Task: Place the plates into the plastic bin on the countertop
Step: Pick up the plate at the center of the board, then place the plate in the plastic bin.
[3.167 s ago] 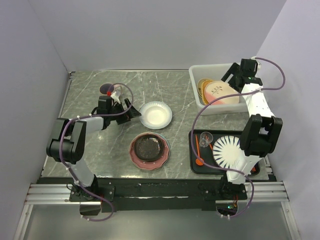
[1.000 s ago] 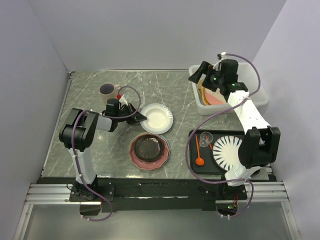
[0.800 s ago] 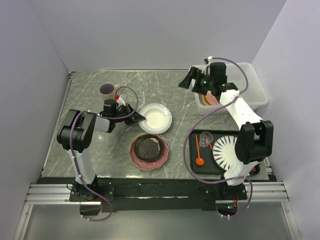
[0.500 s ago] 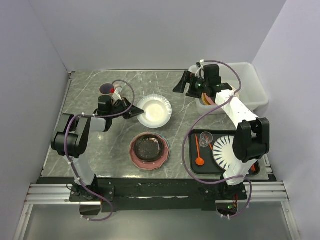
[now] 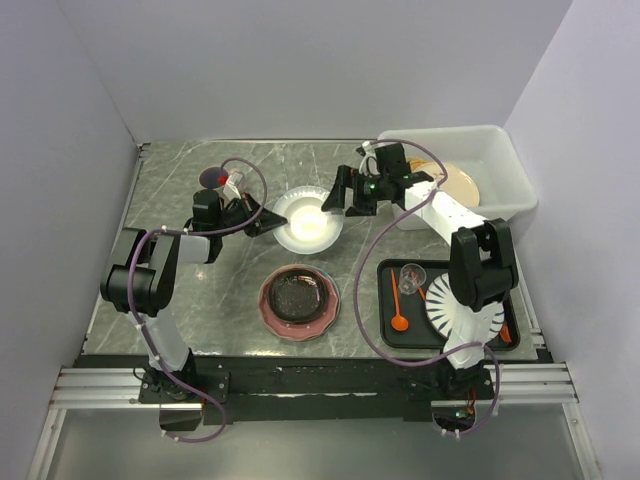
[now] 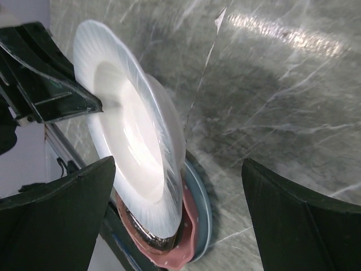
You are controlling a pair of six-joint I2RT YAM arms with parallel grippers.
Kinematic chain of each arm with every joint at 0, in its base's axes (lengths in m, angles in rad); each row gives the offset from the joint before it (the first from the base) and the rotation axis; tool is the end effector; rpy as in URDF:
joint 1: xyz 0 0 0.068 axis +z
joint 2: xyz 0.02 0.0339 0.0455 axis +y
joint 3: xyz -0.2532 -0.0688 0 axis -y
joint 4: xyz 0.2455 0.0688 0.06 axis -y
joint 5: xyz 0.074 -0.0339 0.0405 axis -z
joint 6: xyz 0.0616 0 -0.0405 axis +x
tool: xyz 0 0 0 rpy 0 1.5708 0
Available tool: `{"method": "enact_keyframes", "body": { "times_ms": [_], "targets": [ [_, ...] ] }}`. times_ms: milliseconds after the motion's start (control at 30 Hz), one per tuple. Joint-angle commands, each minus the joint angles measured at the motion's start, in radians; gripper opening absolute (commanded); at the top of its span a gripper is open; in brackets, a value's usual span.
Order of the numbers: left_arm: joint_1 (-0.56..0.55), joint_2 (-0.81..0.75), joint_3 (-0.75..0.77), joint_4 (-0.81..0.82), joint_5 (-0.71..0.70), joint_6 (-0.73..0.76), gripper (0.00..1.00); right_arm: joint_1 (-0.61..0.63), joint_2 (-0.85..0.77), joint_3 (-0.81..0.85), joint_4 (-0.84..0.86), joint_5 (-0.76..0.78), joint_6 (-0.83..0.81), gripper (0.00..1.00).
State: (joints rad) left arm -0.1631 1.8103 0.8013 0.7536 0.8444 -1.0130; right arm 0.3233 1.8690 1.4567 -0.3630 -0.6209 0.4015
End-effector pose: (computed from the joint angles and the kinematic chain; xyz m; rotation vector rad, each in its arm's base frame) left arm 0.3604 -0.1060 0.1546 -0.1857 2.0362 -1.5497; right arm 0.3982 0.1712 0.2253 -0.2291 2.4071 1.0758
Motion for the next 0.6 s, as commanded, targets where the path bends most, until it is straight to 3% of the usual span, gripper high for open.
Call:
{"method": "enact_keyframes", "body": {
  "times_ms": [0,100,267,300,367,400,467,500,567],
  "targets": [
    [0.002,-0.048,0.018,0.099,0.056,-0.024,0.01,0.017,0.024,0.07,-0.017,-0.033,-0.03,0.99],
    [0.002,-0.048,0.019,0.098,0.061,-0.024,0.01,0.023,0.036,0.073,-0.019,-0.043,-0.03,0.96],
    [0.002,-0.048,0.018,0.093,0.058,-0.019,0.01,0.025,0.048,0.073,-0.01,-0.059,-0.024,0.8],
    [0.002,-0.046,0.018,0.093,0.061,-0.019,0.01,0.025,0.053,0.077,-0.01,-0.059,-0.021,0.69],
    [0.002,-0.048,0.018,0.087,0.061,-0.015,0.01,0.025,0.064,0.079,-0.01,-0.069,-0.02,0.63],
    [0.002,-0.051,0.018,0.082,0.058,-0.012,0.01,0.026,0.065,0.079,-0.008,-0.071,-0.017,0.51],
    [0.002,-0.055,0.016,0.072,0.058,-0.001,0.01,0.025,0.07,0.073,0.001,-0.074,-0.012,0.41],
    [0.002,-0.058,0.016,0.055,0.055,0.005,0.01,0.026,0.07,0.067,0.004,-0.077,-0.01,0.27],
    [0.004,-0.065,0.021,0.036,0.048,0.022,0.01,0.025,0.07,0.06,0.016,-0.079,-0.006,0.17]
  ]
}}
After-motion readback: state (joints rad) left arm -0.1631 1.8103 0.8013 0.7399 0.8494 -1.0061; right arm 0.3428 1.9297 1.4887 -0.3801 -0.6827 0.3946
